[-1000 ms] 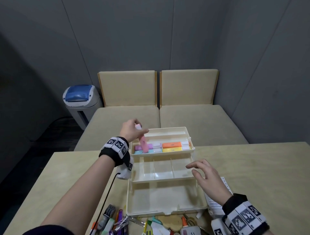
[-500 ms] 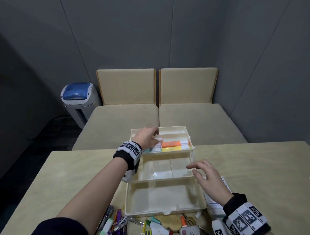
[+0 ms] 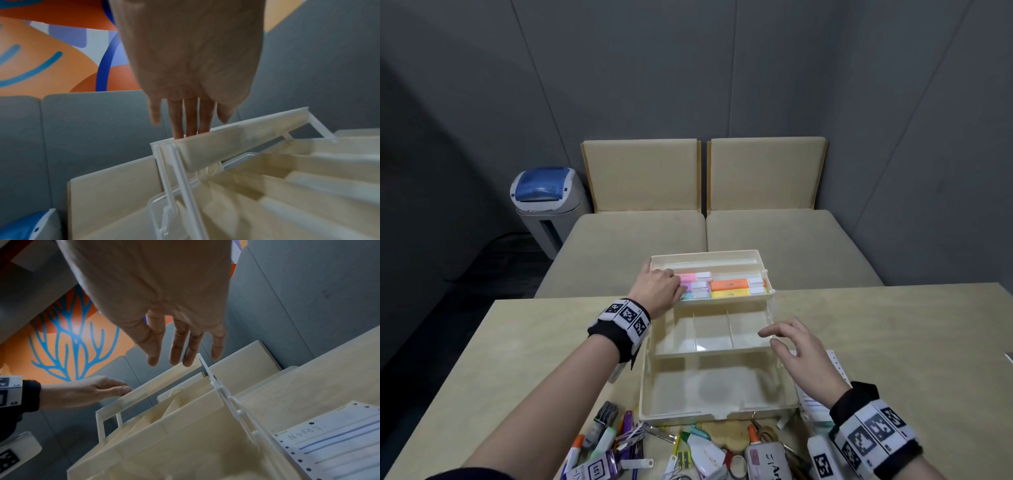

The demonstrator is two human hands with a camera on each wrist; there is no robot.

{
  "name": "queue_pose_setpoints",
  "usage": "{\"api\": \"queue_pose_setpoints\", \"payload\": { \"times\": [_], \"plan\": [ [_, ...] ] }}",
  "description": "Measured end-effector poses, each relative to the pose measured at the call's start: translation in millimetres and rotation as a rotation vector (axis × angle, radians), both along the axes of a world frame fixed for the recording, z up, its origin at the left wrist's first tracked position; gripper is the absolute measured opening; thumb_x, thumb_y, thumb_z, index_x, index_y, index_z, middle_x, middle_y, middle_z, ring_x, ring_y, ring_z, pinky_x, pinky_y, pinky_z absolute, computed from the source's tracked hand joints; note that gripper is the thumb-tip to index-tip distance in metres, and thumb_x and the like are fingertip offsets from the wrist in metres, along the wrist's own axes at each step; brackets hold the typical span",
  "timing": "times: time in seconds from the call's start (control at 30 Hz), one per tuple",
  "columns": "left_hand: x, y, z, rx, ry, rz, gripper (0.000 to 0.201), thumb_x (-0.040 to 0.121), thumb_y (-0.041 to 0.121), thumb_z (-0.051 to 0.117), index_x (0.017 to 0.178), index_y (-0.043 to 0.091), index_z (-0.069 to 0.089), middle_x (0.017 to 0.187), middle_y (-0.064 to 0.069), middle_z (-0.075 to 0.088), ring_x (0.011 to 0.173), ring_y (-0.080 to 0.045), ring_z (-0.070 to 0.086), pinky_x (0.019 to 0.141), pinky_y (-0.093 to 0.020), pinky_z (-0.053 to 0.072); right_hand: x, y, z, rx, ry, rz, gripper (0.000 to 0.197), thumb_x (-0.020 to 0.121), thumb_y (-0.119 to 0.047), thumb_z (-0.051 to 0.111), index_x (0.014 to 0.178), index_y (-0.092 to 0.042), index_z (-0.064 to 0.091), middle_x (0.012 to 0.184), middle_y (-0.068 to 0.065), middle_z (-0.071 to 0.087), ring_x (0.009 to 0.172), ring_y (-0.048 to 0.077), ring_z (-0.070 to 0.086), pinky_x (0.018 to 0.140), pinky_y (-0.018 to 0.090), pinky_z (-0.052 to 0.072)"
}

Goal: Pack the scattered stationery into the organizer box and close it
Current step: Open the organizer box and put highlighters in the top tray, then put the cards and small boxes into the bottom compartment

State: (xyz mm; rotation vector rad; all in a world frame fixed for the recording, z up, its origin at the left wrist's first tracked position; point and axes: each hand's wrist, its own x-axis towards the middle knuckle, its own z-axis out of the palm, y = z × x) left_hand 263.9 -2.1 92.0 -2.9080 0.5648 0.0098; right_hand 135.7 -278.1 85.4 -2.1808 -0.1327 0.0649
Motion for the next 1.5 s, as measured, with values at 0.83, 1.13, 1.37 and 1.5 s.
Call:
{"api": "queue_pose_setpoints", "payload": {
  "times": [0.83, 1.13, 1.37, 1.5],
  "plan": [
    [-253, 159, -95, -0.875, 0.257, 0.799, 0.016, 0.091, 0.021, 0.057, 0.079, 0.028, 0.064, 0.073, 0.005, 0.069, 0.071, -0.017, 0.065, 0.074, -0.036, 0.054, -82, 127, -49, -0.279, 0.273, 0.448, 0.017, 0.095, -0.016, 0.051, 0.101, -0.025, 0.064, 0.107, -0.008, 0.065, 0.096, 0.005, 0.059, 0.081, 0.014, 0.045],
    [-267, 178, -110, -0.812, 0.307, 0.780, 0.016, 0.091, 0.021, 0.053, 0.081, 0.027, 0.064, 0.079, 0.003, 0.069, 0.078, -0.018, 0.064, 0.073, -0.032, 0.052, -87, 244, -80, -0.567, 0.062, 0.623, 0.044, 0.087, 0.001, 0.049, 0.128, -0.015, 0.049, 0.135, 0.004, 0.046, 0.125, 0.024, 0.039, 0.103, 0.038, 0.037],
    [-268, 188, -116, -0.823, 0.377, 0.741, 0.014, 0.091, 0.023, 0.053, 0.081, 0.028, 0.063, 0.079, 0.003, 0.067, 0.076, -0.017, 0.064, 0.071, -0.030, 0.050, -60, 270, -91, -0.857, 0.086, 0.782, 0.042, 0.090, -0.007, 0.053, 0.130, -0.018, 0.047, 0.133, 0.013, 0.032, 0.120, 0.035, 0.041, 0.090, 0.042, 0.043],
    [-266, 196, -118, -0.809, 0.404, 0.742, 0.016, 0.089, 0.022, 0.054, 0.079, 0.031, 0.062, 0.076, 0.003, 0.066, 0.071, -0.020, 0.062, 0.070, -0.031, 0.048, -57, 268, -99, -0.888, 0.071, 0.747, 0.042, 0.086, -0.006, 0.057, 0.125, -0.016, 0.045, 0.130, 0.014, 0.031, 0.117, 0.035, 0.041, 0.085, 0.042, 0.045]
  ]
}}
